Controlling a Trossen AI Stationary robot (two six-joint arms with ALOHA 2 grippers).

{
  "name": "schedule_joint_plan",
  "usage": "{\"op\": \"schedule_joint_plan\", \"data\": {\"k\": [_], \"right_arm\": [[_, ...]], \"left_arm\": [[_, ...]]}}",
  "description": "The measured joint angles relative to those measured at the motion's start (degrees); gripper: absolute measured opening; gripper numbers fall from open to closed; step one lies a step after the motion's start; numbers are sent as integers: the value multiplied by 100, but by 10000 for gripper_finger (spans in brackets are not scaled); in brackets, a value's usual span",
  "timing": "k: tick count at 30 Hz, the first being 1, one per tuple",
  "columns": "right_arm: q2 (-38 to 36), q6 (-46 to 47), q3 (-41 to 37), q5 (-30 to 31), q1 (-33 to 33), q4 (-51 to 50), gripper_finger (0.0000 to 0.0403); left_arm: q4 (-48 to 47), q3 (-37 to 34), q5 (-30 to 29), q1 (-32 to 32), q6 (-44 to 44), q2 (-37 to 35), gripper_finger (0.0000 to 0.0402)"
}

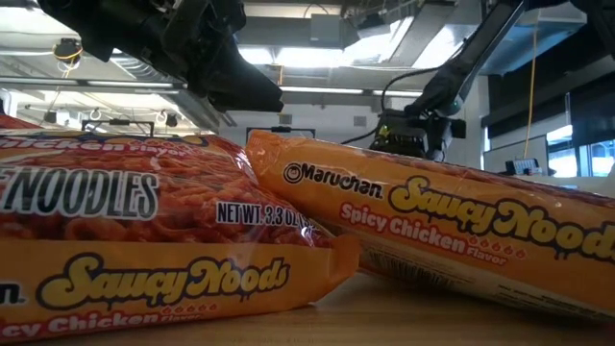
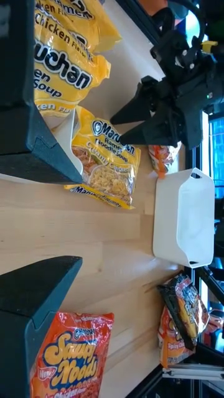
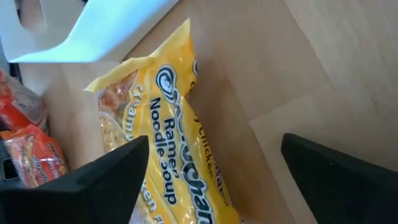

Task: Sort Maruchan noodles
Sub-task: Put the yellow noodle pack into the center white bin

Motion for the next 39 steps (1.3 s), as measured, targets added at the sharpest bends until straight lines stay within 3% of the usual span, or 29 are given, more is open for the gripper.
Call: {"op": "schedule_joint_plan", "data": {"k": [18,39], "right_arm": [[65,-93,-22,1,836,7,298],[63,-205,-37,-163,934,115,61]], "left_arm": [[13,0,-2,0,-1,0,192],[13,0,-28,0,-1,0,192]]}}
